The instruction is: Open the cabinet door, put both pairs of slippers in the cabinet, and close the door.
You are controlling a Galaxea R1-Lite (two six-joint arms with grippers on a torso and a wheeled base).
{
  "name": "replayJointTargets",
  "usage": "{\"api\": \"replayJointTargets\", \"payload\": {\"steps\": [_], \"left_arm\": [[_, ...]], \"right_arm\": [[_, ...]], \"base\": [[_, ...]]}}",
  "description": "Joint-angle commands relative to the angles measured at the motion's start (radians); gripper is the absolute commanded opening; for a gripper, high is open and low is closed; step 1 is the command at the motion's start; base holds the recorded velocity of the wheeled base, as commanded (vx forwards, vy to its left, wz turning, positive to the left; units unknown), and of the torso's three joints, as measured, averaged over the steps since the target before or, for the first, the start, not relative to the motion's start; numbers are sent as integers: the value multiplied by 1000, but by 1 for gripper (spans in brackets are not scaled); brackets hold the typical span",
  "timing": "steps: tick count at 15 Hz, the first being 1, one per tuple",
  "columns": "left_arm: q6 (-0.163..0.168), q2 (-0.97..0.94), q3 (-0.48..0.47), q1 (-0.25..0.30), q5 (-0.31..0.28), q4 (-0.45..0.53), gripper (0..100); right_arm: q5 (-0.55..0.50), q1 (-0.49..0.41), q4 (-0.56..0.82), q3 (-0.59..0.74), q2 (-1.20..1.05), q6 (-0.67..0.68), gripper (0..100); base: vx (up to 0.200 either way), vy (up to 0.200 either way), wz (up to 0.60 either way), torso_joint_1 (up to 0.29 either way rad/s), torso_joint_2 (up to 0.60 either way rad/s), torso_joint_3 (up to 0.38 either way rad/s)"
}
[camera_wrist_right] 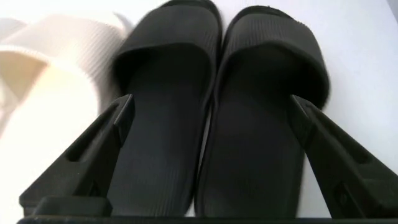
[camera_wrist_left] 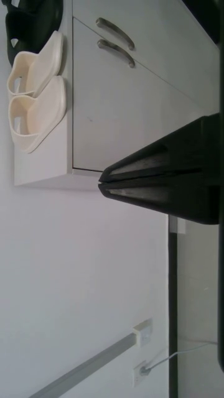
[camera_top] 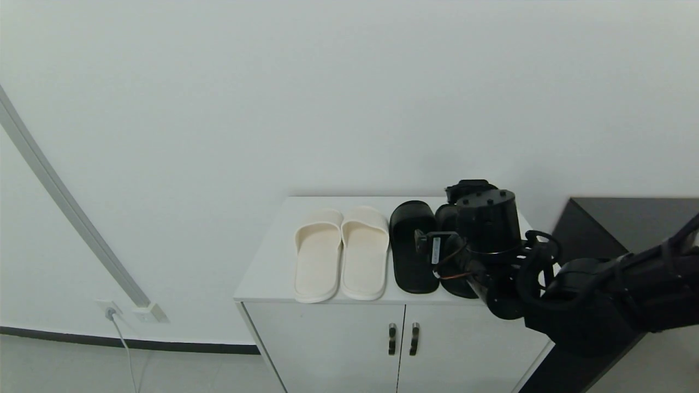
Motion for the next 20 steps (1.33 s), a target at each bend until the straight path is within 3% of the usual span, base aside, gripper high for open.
{"api": "replayJointTargets", "payload": {"steps": [1,7,13,14,20], "left_arm": [[-1,1,0,0,0,0,0],[0,1,0,0,-1,0,0],[-1,1,0,0,-1,0,0],[-1,1,0,0,0,0,0],[-3,1,0,0,-1,0,0]], "right_arm": [[-3,-28,-17,-52,105,-10,100],[-3,-90,-223,-147,277,-148,100],[-3,-116,-227,-224,328,-154,100],[-3,-117,-227,-230,329,-154,0],[-3,-120,-237,-215,292,-153,0]], "base": [[0,0,0,0,0,0],[0,0,0,0,0,0],[0,0,0,0,0,0],[0,0,0,0,0,0],[0,0,0,0,0,0]]}}
